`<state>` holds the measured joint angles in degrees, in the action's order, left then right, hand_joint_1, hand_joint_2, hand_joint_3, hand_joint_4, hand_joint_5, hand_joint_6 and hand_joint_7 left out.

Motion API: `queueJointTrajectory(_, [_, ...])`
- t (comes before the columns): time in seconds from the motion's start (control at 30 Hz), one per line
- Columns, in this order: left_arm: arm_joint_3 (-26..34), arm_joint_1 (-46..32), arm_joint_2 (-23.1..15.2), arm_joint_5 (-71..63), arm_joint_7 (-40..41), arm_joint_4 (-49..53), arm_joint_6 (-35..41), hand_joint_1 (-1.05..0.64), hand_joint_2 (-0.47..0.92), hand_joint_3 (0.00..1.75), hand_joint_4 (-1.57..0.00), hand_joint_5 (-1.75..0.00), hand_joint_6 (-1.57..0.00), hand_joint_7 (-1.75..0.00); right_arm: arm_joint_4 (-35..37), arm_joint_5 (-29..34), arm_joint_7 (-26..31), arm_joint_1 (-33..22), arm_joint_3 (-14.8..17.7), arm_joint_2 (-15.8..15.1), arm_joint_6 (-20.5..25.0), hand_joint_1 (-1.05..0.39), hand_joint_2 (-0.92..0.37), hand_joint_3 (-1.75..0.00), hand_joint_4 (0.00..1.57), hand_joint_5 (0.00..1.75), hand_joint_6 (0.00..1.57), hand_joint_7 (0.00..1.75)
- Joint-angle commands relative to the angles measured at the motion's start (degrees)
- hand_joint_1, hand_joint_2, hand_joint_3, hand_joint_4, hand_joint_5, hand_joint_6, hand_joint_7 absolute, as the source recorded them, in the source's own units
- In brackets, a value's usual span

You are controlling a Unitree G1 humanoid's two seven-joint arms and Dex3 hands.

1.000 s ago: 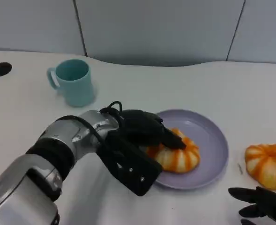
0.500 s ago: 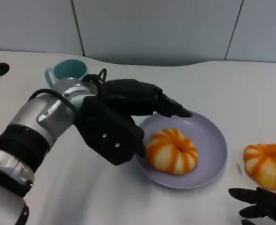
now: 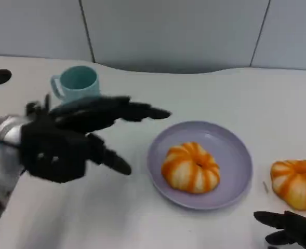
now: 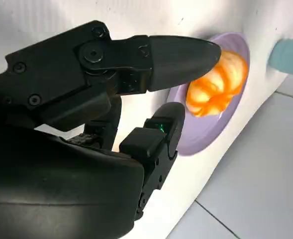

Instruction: Grasp the bread from the table and place it into the plate.

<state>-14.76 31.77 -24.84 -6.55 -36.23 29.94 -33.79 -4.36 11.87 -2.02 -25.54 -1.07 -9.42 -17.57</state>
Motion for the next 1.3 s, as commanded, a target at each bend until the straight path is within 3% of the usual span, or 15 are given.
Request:
queueJointTrajectory(0.03, [4.7, -8.1, -1.1, 4.5, 0.9, -4.8, 5.5, -0.53, 0.92, 0.18, 0.00, -1.11, -0.36, -0.09, -0.6, -0.1, 0.5, -0.7, 0.5, -0.5, -0.5, -0.42, -0.92, -0.47, 0.48, 0.94, 0.70, 0.22])
queueJointTrajectory(0.13, [9.8, -17.8, -2.3, 8.8, 2.0, -13.7, 14.8, -0.49, 0.92, 0.25, 0.00, -1.24, -0.37, -0.10, -0.4, -1.0, -0.1, -1.0, 0.8, -0.8, -0.3, -0.43, -0.92, -0.46, 0.48, 0.94, 0.70, 0.21])
queueJointTrajectory(0.37, [16.1, -27.8, 1.7, 14.5, 5.9, -20.0, 22.6, -0.47, 0.92, 0.19, -0.14, -1.49, -0.53, -0.21, 1.9, -0.4, 0.5, 0.2, 1.0, -1.1, -2.6, -0.44, -0.92, -0.48, 0.48, 0.94, 0.71, 0.21])
queueJointTrajectory(0.4, [16.7, -28.5, 2.2, 15.8, 5.5, -19.7, 23.7, -0.45, 0.92, 0.18, -0.18, -1.53, -0.53, -0.30, 2.1, -0.4, 0.4, 0.4, 1.0, -1.1, -2.6, -0.44, -0.92, -0.47, 0.49, 0.94, 0.72, 0.21])
queueJointTrajectory(0.43, [17.1, -29.3, 2.6, 16.3, 5.8, -19.6, 24.8, -0.45, 0.92, 0.18, -0.21, -1.57, -0.40, -0.66, 2.4, -0.6, 0.4, 0.5, 1.0, -1.0, -2.8, -0.44, -0.92, -0.47, 0.50, 0.96, 0.72, 0.21])
queueJointTrajectory(0.53, [17.6, -31.5, 3.6, 16.1, 8.1, -20.5, 29.7, -0.47, 0.92, 0.15, -0.27, -1.66, -0.27, -1.29, 2.7, -0.6, 0.4, 0.7, 1.0, -0.9, -2.7, -0.44, -0.92, -0.46, 0.50, 0.99, 0.72, 0.22])
queueJointTrajectory(0.7, [17.2, -32.6, 4.3, 15.3, 10.2, -21.0, 37.4, -0.47, 0.92, 0.15, -0.41, -1.74, -0.30, -1.69, 2.9, -0.4, 0.4, 1.0, 1.2, -1.2, -2.8, -0.44, -0.92, -0.46, 0.47, 1.01, 0.72, 0.22])
queueJointTrajectory(0.83, [16.7, -31.2, 4.6, 14.5, 10.1, -18.3, 38.6, -0.44, 0.92, 0.09, -0.59, -1.75, -0.43, -1.74, 3.6, -1.1, 0.0, 1.7, 1.6, -1.4, -2.3, -0.45, -0.92, -0.46, 0.47, 1.01, 0.72, 0.23])
queueJointTrajectory(1.03, [15.6, -28.6, 5.5, 11.5, 12.0, -13.5, 37.1, -0.40, 0.92, 0.04, -0.70, -1.75, -0.54, -1.75, 6.5, -2.0, -0.3, 3.6, 2.4, -1.8, -3.8, -0.44, -0.92, -0.45, 0.47, 1.02, 0.72, 0.23])
queueJointTrajectory(1.3, [15.4, -27.6, 6.1, 10.0, 12.3, -10.1, 34.0, -0.36, 0.92, 0.04, -0.72, -1.75, -0.58, -1.75, 7.8, -1.0, 0.4, 4.5, 2.7, -2.3, -5.1, -0.42, -0.92, -0.45, 0.49, 1.05, 0.71, 0.22])
